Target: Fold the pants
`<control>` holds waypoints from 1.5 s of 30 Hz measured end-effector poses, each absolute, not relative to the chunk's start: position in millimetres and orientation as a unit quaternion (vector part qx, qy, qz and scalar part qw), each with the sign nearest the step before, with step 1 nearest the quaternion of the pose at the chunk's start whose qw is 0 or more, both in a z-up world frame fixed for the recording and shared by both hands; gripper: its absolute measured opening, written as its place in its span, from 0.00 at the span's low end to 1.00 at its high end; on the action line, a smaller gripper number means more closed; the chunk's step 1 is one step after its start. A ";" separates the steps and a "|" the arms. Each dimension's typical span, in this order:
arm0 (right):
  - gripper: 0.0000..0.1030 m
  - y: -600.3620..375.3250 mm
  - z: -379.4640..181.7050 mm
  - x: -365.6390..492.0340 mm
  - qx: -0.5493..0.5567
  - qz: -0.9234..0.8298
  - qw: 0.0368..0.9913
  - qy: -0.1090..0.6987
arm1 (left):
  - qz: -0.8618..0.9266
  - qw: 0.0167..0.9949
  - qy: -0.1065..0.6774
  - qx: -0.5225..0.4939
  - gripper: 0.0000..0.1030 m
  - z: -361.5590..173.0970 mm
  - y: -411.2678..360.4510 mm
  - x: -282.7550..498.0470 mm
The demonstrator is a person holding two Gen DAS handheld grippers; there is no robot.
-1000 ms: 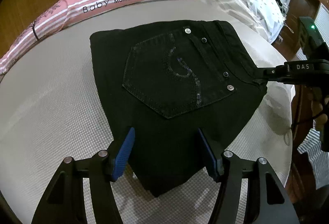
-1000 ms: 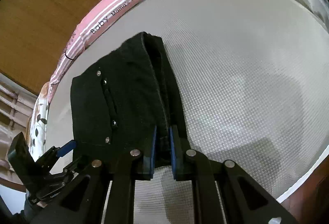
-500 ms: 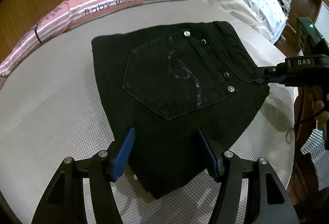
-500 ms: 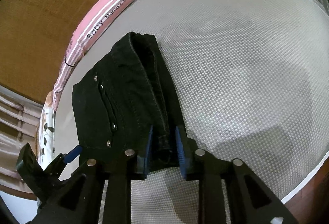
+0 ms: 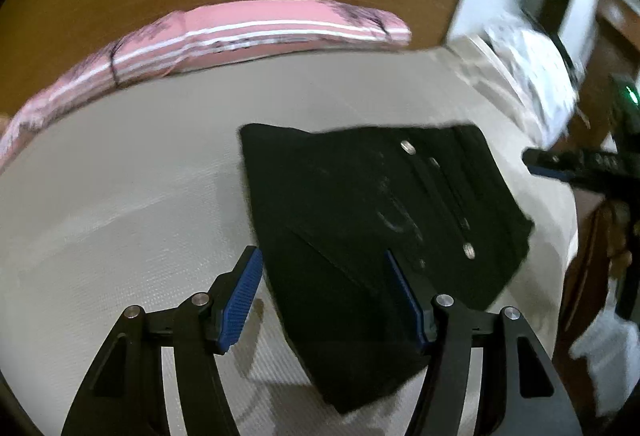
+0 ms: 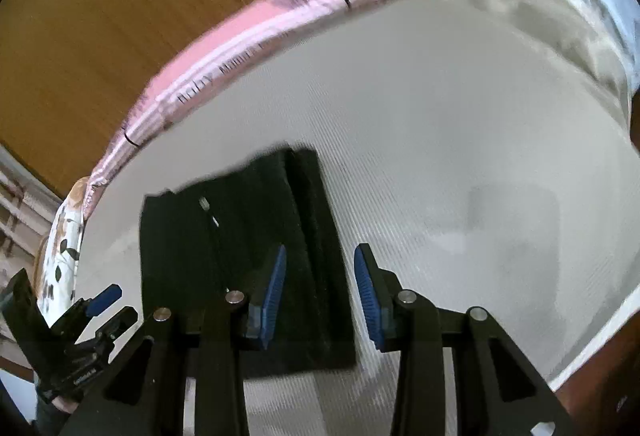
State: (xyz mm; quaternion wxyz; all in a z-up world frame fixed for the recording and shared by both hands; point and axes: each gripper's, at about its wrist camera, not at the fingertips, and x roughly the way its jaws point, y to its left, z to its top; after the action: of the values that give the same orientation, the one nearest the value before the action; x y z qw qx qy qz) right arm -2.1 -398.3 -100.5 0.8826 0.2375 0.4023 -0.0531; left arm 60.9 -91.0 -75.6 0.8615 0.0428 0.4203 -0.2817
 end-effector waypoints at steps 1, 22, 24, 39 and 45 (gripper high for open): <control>0.32 -395.7 -95.6 2.5 0.234 -0.044 0.886 0.398 | -0.274 0.860 0.429 0.022 0.61 -76.9 -86.8 69.2; 0.20 -384.8 -134.5 71.4 0.206 -0.002 0.860 0.466 | -0.271 0.815 0.511 -0.036 0.61 -119.7 -83.3 99.4; 0.23 -392.2 -130.4 64.8 0.226 0.026 0.856 0.464 | -0.280 0.806 0.519 -0.055 0.61 -121.0 -76.3 101.6; 0.57 -454.0 -177.6 47.5 0.342 0.176 0.766 0.516 | -0.333 0.720 0.583 -0.175 0.61 -139.6 -74.2 120.1; 0.57 -447.2 -183.1 74.9 0.346 0.228 0.756 0.507 | -0.350 0.719 0.568 -0.194 0.64 -142.9 -78.7 134.8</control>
State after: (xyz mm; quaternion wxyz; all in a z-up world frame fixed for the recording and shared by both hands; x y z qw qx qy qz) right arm 74.9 -447.2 -183.1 0.7559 0.3464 0.5066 0.2280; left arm 134.8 -78.7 -142.9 0.7192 -0.1944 0.5680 -0.3497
